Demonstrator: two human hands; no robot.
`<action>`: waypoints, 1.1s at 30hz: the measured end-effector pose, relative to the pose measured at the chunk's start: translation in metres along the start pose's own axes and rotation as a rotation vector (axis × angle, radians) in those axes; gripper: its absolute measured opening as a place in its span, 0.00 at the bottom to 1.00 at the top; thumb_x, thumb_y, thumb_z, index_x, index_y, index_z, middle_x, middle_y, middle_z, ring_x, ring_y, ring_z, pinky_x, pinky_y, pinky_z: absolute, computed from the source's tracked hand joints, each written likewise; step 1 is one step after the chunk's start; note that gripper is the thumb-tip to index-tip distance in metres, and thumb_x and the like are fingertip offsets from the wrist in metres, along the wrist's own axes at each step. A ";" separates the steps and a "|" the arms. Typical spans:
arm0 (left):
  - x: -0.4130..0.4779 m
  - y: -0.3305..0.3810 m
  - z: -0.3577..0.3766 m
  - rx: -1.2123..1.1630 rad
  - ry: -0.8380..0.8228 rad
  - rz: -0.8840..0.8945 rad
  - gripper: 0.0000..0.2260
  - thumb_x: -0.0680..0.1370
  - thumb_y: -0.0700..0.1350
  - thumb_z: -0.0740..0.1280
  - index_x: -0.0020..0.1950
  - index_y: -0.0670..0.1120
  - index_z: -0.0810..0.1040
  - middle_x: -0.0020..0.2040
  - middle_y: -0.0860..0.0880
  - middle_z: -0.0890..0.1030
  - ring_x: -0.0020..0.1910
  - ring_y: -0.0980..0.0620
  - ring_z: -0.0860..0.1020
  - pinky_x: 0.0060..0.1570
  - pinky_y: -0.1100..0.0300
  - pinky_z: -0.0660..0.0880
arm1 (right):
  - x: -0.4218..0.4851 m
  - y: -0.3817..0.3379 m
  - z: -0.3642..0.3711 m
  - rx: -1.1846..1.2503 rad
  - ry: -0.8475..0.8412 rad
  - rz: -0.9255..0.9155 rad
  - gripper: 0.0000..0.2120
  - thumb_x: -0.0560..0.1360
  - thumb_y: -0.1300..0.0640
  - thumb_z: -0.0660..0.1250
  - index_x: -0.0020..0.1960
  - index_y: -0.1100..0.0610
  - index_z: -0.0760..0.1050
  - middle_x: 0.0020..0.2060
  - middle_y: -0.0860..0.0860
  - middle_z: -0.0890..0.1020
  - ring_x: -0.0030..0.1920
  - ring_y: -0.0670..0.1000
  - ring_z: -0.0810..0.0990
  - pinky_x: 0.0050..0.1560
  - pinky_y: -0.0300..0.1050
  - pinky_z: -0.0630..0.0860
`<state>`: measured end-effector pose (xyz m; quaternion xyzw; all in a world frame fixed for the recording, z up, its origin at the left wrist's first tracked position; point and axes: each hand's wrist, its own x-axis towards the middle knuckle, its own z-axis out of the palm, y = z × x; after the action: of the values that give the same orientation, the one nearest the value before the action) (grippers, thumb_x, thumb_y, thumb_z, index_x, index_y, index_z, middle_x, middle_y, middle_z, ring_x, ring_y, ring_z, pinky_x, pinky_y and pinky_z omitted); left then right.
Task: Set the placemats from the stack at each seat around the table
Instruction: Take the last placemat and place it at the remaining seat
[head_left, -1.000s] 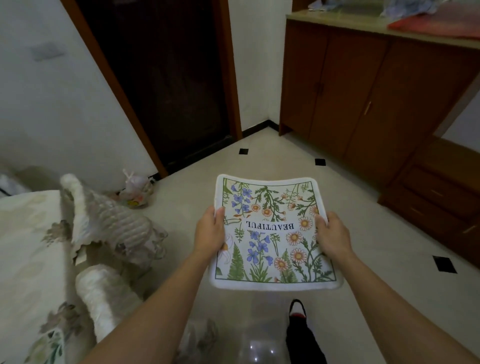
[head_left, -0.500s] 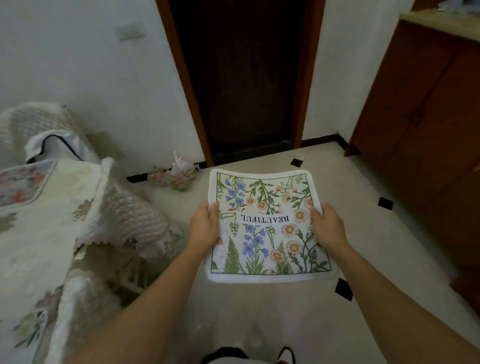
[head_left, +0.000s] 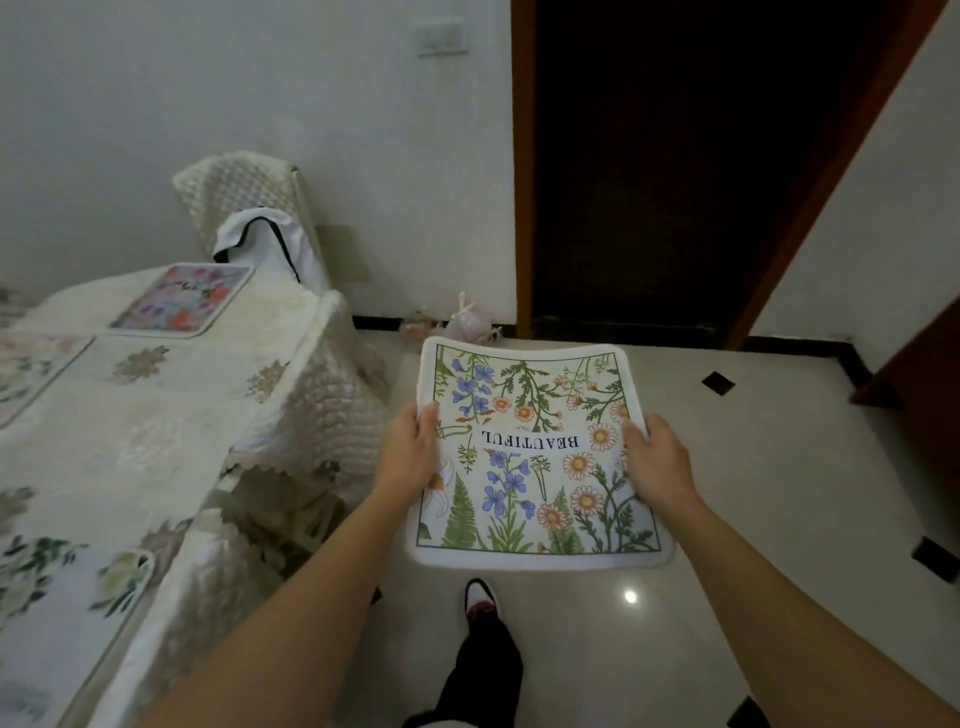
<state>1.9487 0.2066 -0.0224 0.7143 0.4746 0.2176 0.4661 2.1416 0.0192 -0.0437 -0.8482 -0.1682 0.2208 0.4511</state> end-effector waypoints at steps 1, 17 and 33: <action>0.013 -0.001 -0.002 -0.004 0.008 -0.012 0.11 0.84 0.50 0.57 0.53 0.44 0.74 0.40 0.48 0.83 0.36 0.51 0.83 0.30 0.58 0.79 | 0.012 -0.007 0.008 -0.002 -0.009 -0.007 0.11 0.84 0.51 0.55 0.53 0.57 0.71 0.40 0.55 0.81 0.36 0.53 0.82 0.29 0.42 0.74; 0.289 -0.009 -0.068 0.037 0.167 -0.065 0.14 0.84 0.51 0.57 0.52 0.43 0.75 0.43 0.48 0.82 0.36 0.54 0.81 0.23 0.70 0.71 | 0.245 -0.162 0.165 -0.060 -0.078 -0.098 0.10 0.83 0.49 0.55 0.55 0.53 0.72 0.43 0.52 0.80 0.41 0.51 0.80 0.39 0.48 0.78; 0.433 -0.023 -0.121 0.020 0.346 -0.189 0.14 0.84 0.49 0.57 0.50 0.40 0.74 0.40 0.48 0.78 0.33 0.57 0.76 0.22 0.70 0.70 | 0.387 -0.260 0.296 -0.135 -0.273 -0.191 0.10 0.83 0.50 0.56 0.53 0.55 0.72 0.44 0.51 0.80 0.40 0.48 0.79 0.34 0.43 0.71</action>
<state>2.0438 0.6458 -0.0427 0.6232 0.6146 0.2875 0.3888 2.2911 0.5511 -0.0584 -0.8189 -0.3219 0.2782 0.3852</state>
